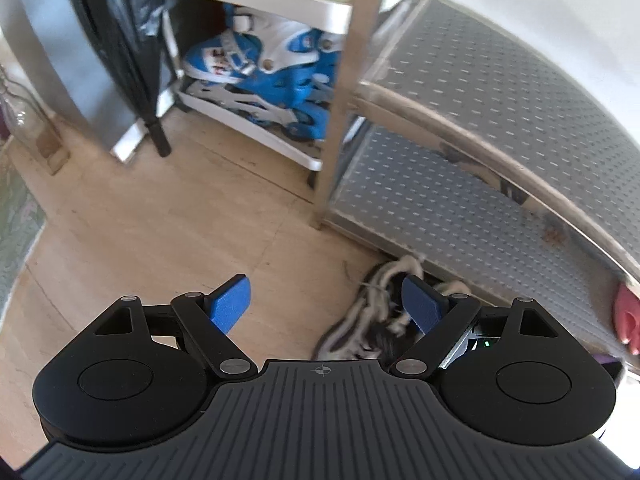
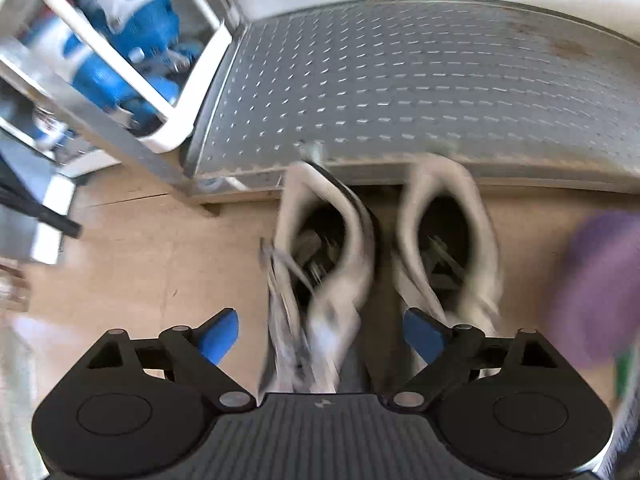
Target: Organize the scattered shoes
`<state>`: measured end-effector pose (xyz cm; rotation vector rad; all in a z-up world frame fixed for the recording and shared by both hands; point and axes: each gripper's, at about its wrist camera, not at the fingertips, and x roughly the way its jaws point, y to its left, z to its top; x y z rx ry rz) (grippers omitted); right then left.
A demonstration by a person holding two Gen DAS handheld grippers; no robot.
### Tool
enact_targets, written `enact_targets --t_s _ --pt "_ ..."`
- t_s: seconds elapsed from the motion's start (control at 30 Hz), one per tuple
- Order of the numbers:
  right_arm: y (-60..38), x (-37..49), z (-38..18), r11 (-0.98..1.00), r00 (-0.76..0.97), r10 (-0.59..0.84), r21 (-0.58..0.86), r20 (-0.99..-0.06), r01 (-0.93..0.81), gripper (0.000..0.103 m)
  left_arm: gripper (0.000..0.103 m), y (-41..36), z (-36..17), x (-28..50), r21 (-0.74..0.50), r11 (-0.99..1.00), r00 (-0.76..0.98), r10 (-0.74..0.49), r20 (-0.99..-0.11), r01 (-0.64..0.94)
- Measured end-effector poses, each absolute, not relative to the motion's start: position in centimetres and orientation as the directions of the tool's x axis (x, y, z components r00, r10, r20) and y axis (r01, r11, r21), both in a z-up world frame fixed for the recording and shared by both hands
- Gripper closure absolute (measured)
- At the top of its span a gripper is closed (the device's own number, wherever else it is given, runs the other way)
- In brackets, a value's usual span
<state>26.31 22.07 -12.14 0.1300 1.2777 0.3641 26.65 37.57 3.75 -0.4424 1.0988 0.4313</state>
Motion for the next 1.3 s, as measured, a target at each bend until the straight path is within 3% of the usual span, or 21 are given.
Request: enact_targets --t_s 0.2,0.33,0.57,0.67,0.7,0.77,0.83,0.93,1.0,1.1,1.3 --pt "11.8 18.1 -11.0 0.959 0.156 0.259 0.235 -0.953 -0.157 0.016 0.015 30.6 4.0 28.6 -0.118 0.940 0.382 0.014 -0.924 -0.321" --pt "4.9 14.3 -7.8 0.947 0.068 0.217 0.193 -0.974 -0.256 0.019 0.016 25.4 3.1 30.2 -0.156 0.966 0.334 -0.080 -0.939 -0.208" --pt "-4.8 16.7 -0.7 0.919 0.176 0.189 0.111 -0.966 -0.379 0.016 0.016 18.2 1.1 30.0 -0.100 0.991 0.291 -0.069 -0.954 -0.092" --pt "-9.3 19.8 0.3 0.968 0.350 0.166 0.084 -0.922 -0.237 0.017 0.016 16.2 -0.4 30.8 -0.084 0.993 0.257 -0.060 -0.965 -0.083" --pt "-10.1 20.8 -0.2 0.984 0.375 0.140 0.085 -0.916 -0.158 0.023 0.016 15.5 -1.0 31.1 -0.067 0.994 0.247 -0.045 -0.968 -0.084" --pt "-11.4 22.9 -0.6 0.993 0.337 0.109 0.118 -0.935 0.007 0.021 0.016 14.2 -2.0 31.7 -0.044 0.996 0.236 -0.025 -0.971 -0.073" --pt "-12.9 24.4 -0.8 0.961 0.269 0.256 0.274 -0.929 0.032 0.023 0.016 12.6 -3.1 32.5 -0.021 0.998 0.215 -0.009 -0.977 -0.055" --pt "-13.9 25.1 -0.9 0.957 0.228 0.257 0.279 -0.939 0.074 0.010 0.016 11.1 -4.3 33.1 -0.023 0.998 0.176 -0.014 -0.984 -0.050" --pt "-13.6 25.5 -1.4 0.959 0.203 0.267 0.281 -0.942 0.045 0.005 0.016 10.4 -4.3 33.3 -0.043 0.997 0.174 -0.032 -0.984 -0.063" --pt "-11.7 25.9 -2.7 0.949 0.146 0.313 0.316 -0.938 -0.005 0.006 0.015 10.0 -3.3 33.4 -0.051 0.995 0.212 -0.032 -0.977 -0.086" --pt "-4.9 23.2 -3.3 0.849 0.172 0.454 0.365 -0.874 -0.383 0.027 0.013 13.4 -0.4 32.5 -0.016 0.986 0.312 0.038 -0.949 -0.168"
